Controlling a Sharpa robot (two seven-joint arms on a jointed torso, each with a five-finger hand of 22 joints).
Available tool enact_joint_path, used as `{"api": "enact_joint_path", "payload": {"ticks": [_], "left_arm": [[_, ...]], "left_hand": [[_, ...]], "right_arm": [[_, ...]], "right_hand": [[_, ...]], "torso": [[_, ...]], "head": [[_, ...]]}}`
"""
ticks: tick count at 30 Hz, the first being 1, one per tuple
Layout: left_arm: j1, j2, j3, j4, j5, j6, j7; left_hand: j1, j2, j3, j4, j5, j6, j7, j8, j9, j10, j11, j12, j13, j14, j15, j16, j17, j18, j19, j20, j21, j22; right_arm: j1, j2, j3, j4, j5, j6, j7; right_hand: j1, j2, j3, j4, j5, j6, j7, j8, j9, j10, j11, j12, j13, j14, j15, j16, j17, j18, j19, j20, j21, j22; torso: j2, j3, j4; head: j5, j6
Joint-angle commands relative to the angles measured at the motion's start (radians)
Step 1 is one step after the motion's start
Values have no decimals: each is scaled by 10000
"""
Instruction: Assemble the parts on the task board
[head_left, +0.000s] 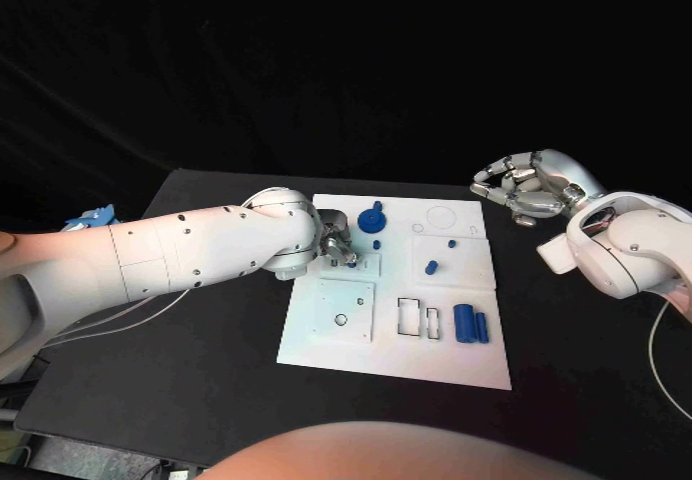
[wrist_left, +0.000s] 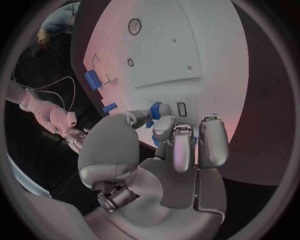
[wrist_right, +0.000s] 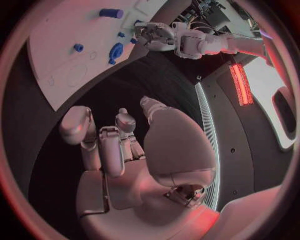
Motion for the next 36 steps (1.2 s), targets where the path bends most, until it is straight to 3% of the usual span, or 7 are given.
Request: {"api": "enact_joint_path", "payload": {"ticks": [1,19,25,36], "left_arm": [[-38,24,-31,-32,119,327,-119],[-36,27,-31,-123,147,300,-103],[-36,19,-30,-124,174,246,-88],[-36,-90,-8,-47,307,108,-76]], "left_hand": [[-98,-18,-112,55,12,253,-279,-30,-18,-34,30,63,12,910,-65,47,2213,-161,101,5,40,23],[-260,-84,-788,508,9,355,-319,72,-74,-42,-1,90,-29,922,-88,70,2261,-171,129,-17,53,83],[-938,-1,-1644,663,-5,404,-313,78,-168,-40,5,119,-47,927,-88,80,2280,-175,139,-24,52,110],[-1302,2,-2167,670,9,393,-323,75,-228,-41,-5,146,-47,928,-97,83,2286,-175,143,-32,49,120]], "right_arm": [[-4,-3,3,-8,-11,99,-27],[-6,-14,1,-16,11,107,-26],[-8,-15,1,-21,18,101,-19],[-16,-19,-1,-33,23,80,-8]], "right_hand": [[-79,-6,8,46,19,-61,-13,31,-9,-91,2,-25,-9,628,14,-48,953,106,-57,-4,-35,-9],[-81,9,-8,58,23,-65,-14,50,-14,-175,2,-77,-99,619,14,-66,921,123,-95,-4,-118,-76],[-87,13,-11,62,23,-68,-13,51,-15,-188,3,-86,-111,616,14,-71,911,123,-95,-4,-119,-75],[-110,43,-23,76,57,-94,-7,55,-25,-228,8,-107,-140,605,18,-89,882,132,-120,-1,-171,-112]], "torso": [[6,0,3],[4,0,0],[2,-4,-2],[10,-9,-5]], "head": [[-5,-10],[-4,-19],[-2,-10],[-16,37]]}}
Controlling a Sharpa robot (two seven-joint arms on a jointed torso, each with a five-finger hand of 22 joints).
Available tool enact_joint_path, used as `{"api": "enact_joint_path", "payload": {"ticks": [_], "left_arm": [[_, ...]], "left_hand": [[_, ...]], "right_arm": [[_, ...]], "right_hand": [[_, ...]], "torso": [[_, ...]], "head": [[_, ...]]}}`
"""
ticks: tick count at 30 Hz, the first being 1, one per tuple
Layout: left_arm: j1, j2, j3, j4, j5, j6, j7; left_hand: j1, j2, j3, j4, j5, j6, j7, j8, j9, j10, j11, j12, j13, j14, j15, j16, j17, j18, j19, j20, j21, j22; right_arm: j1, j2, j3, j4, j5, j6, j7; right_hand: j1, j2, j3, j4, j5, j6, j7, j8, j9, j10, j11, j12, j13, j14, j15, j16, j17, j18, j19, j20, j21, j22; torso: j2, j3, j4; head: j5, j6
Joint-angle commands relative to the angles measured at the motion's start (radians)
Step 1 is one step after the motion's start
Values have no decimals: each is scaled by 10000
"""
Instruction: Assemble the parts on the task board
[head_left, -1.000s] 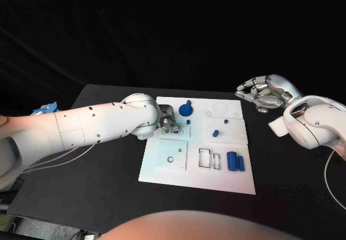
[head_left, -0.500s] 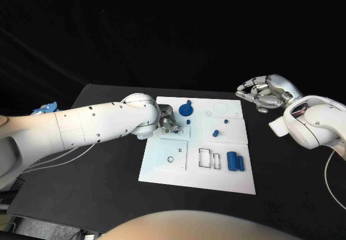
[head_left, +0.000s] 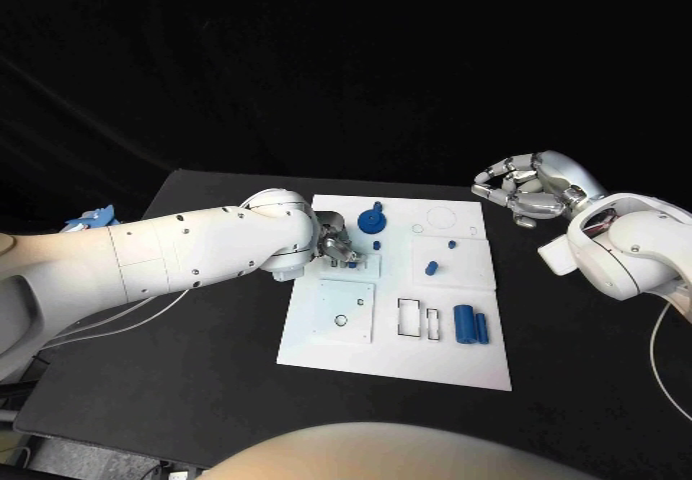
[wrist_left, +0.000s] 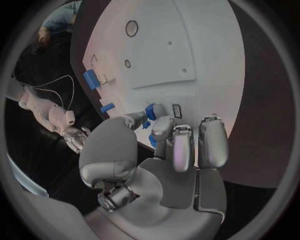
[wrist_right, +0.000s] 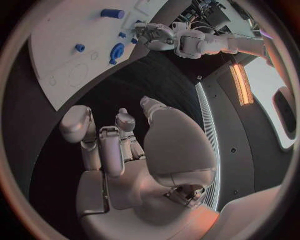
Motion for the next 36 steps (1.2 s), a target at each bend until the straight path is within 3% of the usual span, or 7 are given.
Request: {"api": "enact_joint_path", "payload": {"ticks": [1,14,23,25,26,31,36], "left_arm": [[-18,-45,12,57,165,50,-40],[11,-269,344,262,738,-186,67],[208,-479,554,413,1489,-339,288],[342,-538,615,348,1544,-129,318],[436,-553,635,284,1561,8,329],[1152,-495,689,-385,1594,765,396],[1511,-321,694,-1155,1424,1102,490]], "left_hand": [[-142,7,-113,-8,7,14,56,14,-22,-62,12,66,-15,961,-63,40,2277,-176,39,4,52,3],[-368,-20,-454,-18,34,-105,73,-27,-66,-186,24,-40,-224,909,-65,-46,2084,-151,-25,-1,-1,-113],[-252,-105,-894,-17,62,-857,403,-687,-426,-599,298,-242,-669,829,148,-188,1790,-69,-293,153,-226,-567],[-104,-80,-935,-27,86,-974,486,-868,-540,-704,370,-292,-782,814,210,-214,1738,-45,-361,204,-286,-685],[197,-39,-955,-28,102,-1210,653,-1207,-757,-919,522,-415,-1031,768,336,-289,1588,6,-529,310,-428,-972],[641,117,-1103,-26,111,-1795,1084,-2004,-1295,-1632,904,-803,-1807,499,678,-658,874,198,-1134,636,-964,-1977],[932,29,-1322,-24,136,-2122,1311,-2541,-1662,-2122,1107,-1116,-2438,362,860,-834,537,293,-1403,799,-1249,-2464]], "right_arm": [[-9,-4,2,-9,7,63,7],[-27,3,1,-51,42,17,69],[-35,11,0,-116,68,4,72],[-36,6,0,-119,70,6,64],[-36,4,0,-123,71,5,61],[-36,11,-2,-170,73,5,40],[-36,29,-3,-189,73,-5,38]], "right_hand": [[-108,40,5,48,58,-94,-7,55,-16,-83,10,-63,-10,605,19,-50,875,133,-46,-1,-45,-14],[-157,44,-29,64,106,-112,-2,65,-23,-108,17,-72,-26,586,24,-81,818,142,-73,2,-99,-52],[-196,54,-49,75,118,-118,1,72,-26,-115,20,-73,-32,583,26,-86,812,144,-82,4,-119,-64],[-196,54,-49,75,118,-118,1,72,-26,-115,20,-73,-32,583,26,-86,812,144,-82,4,-119,-64],[-196,54,-49,75,118,-118,1,72,-26,-115,20,-73,-32,583,26,-86,812,144,-82,4,-119,-64],[-211,61,-57,75,125,-119,1,77,-28,-99,20,-59,-14,585,27,-82,820,138,-69,5,-98,-42],[-213,62,-59,72,130,-119,1,79,-28,-97,19,-57,-12,584,27,-84,818,139,-69,5,-100,-43]], "torso": [[2,-3,6],[-12,-1,8],[-12,14,2],[-5,17,10],[-3,16,13],[-15,15,0],[-10,49,-32]], "head": [[-23,10],[-36,36],[-16,120],[-40,153],[-72,188],[-68,258],[-52,367]]}}
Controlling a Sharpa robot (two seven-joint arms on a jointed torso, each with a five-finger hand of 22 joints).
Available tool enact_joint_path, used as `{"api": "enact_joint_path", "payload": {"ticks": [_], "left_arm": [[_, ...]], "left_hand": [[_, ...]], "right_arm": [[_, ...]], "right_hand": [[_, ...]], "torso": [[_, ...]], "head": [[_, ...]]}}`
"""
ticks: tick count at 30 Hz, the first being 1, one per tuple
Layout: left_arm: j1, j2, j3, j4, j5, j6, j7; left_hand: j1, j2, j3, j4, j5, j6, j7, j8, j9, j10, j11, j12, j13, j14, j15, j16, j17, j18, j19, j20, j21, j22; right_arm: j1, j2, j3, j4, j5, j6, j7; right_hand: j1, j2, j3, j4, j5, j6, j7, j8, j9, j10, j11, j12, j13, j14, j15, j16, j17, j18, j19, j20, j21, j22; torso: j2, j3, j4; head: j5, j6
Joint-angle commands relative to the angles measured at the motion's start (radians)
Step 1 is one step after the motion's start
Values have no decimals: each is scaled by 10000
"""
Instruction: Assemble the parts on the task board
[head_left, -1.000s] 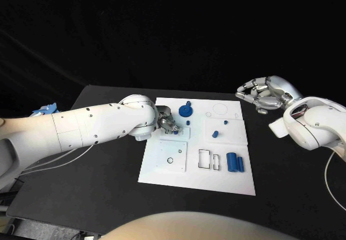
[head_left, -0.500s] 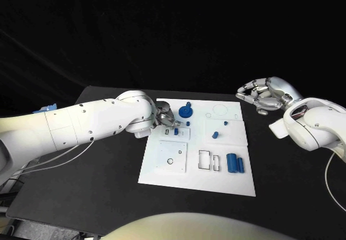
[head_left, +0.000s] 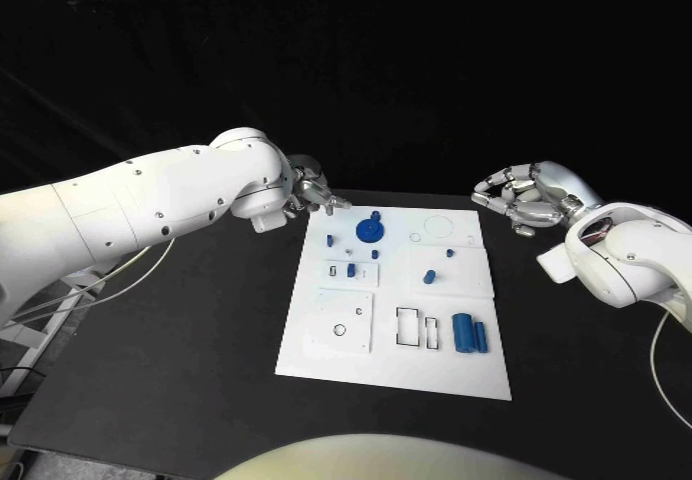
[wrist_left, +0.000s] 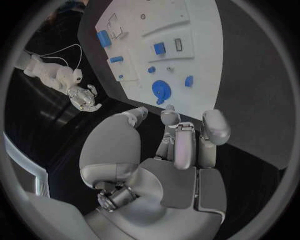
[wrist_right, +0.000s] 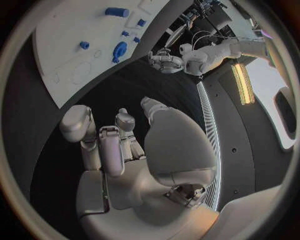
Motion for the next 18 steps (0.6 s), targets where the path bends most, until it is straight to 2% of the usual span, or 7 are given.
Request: {"api": "enact_joint_path", "payload": {"ticks": [1,5,9,13,18], "left_arm": [[88,146,-24,-388,-30,759,273],[190,395,-76,-994,-384,886,409],[216,630,-206,-1417,-577,1120,452],[186,860,-367,-1814,-666,1472,437],[86,1116,-500,-2258,-705,1810,451]], "left_hand": [[208,-14,-149,4,61,-199,93,-244,-174,-415,95,-293,-502,314,149,-139,477,152,-220,53,-195,-339],[229,-29,-199,17,64,-219,125,-297,-224,-554,122,-396,-692,290,179,-167,424,177,-283,70,-261,-453],[243,-5,-219,20,70,-143,121,-281,-240,-565,125,-391,-687,300,187,-149,460,173,-266,81,-258,-427],[257,66,-239,23,75,-19,104,-257,-269,-574,115,-380,-694,305,185,-138,474,173,-255,92,-265,-420],[279,100,-237,17,81,22,94,-254,-284,-571,107,-370,-689,315,181,-122,502,170,-240,94,-259,-400]], "right_arm": [[-4,16,2,-14,17,6,18],[-4,31,2,-24,17,3,19],[-5,41,2,-23,17,8,18],[-5,52,2,-22,17,13,20],[-8,64,2,-23,17,7,30]], "right_hand": [[-81,12,-31,44,52,-51,5,38,-9,-61,-17,-19,11,585,27,-28,822,139,-71,4,-39,7],[-81,12,-31,44,52,-51,5,38,-9,-61,-17,-19,11,585,27,-28,822,139,-71,4,-39,7],[-80,14,-33,39,59,-51,4,42,-10,-69,-18,-23,2,585,27,-28,823,139,-71,5,-42,6],[-80,14,-33,39,59,-51,4,42,-10,-69,-18,-23,2,585,27,-28,823,139,-71,5,-42,6],[-78,17,-34,34,69,-51,4,45,-10,-71,-18,-24,-1,584,27,-29,822,143,-79,5,-57,-6]], "torso": [[16,20,-25],[40,6,-22],[39,6,-9],[41,0,-14],[44,-10,-16]], "head": [[5,108],[27,168],[53,162],[61,149],[68,156]]}}
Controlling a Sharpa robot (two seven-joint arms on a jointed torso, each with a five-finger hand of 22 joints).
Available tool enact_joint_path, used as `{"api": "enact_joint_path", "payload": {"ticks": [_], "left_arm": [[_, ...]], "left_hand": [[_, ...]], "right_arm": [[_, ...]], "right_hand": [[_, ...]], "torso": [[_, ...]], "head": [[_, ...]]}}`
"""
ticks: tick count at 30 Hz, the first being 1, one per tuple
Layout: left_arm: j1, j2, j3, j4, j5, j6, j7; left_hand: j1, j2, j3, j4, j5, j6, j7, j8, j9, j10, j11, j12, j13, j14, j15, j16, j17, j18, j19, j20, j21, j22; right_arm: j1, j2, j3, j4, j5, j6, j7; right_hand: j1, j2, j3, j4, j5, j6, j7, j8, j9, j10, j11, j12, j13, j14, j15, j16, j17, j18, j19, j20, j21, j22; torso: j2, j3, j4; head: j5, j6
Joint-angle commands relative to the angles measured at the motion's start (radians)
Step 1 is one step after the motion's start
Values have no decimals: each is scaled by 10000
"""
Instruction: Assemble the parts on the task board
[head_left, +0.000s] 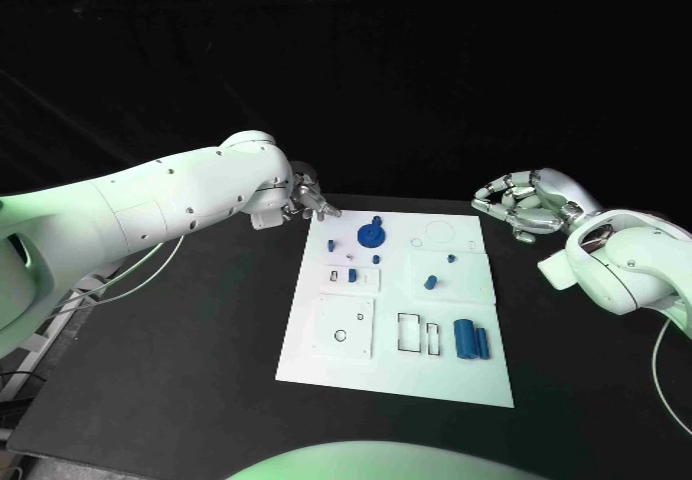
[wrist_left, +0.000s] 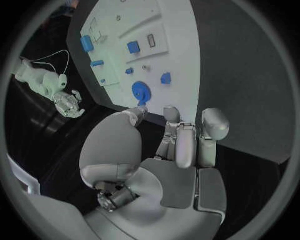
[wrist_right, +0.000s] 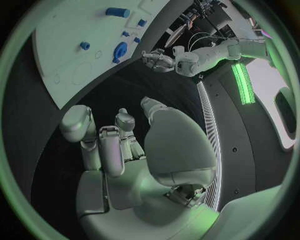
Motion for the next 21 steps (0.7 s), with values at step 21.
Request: {"api": "enact_joint_path", "payload": {"ticks": [21], "left_arm": [[-420,481,-155,-598,170,1055,426]], "left_hand": [[177,191,-51,-14,65,339,-78,-1,-111,178,-73,234,295,437,14,187,840,89,261,-6,150,450]], "right_arm": [[-25,56,2,-12,25,-131,105]], "right_hand": [[-60,33,-31,17,115,-55,2,57,-14,-218,-19,-128,-158,551,26,-87,706,167,-136,6,-168,-99]], "torso": [[-15,6,4]], "head": [[23,-54]]}}
